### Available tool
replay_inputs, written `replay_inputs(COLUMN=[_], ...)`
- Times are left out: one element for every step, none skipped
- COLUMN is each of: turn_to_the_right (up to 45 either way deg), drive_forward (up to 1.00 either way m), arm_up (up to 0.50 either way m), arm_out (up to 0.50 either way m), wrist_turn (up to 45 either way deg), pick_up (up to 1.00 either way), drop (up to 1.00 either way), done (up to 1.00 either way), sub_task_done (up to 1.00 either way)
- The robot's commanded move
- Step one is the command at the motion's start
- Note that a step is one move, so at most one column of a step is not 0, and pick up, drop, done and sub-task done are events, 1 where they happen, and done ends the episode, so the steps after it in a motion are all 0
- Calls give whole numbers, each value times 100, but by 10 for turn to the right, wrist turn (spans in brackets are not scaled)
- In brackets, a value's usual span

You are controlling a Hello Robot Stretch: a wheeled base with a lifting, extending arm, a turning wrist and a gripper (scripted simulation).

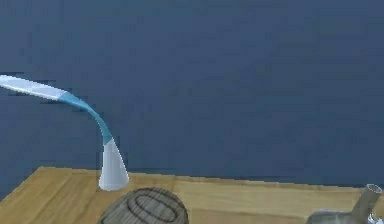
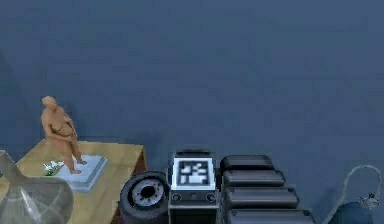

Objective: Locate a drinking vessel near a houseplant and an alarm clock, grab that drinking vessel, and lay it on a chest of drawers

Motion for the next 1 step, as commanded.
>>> replay_inputs(turn_to_the_right=[-450], drive_forward=[0], arm_up=[0], arm_out=[0], wrist_turn=[0], pick_up=[0], drop=[0], done=[0], sub_task_done=[0])
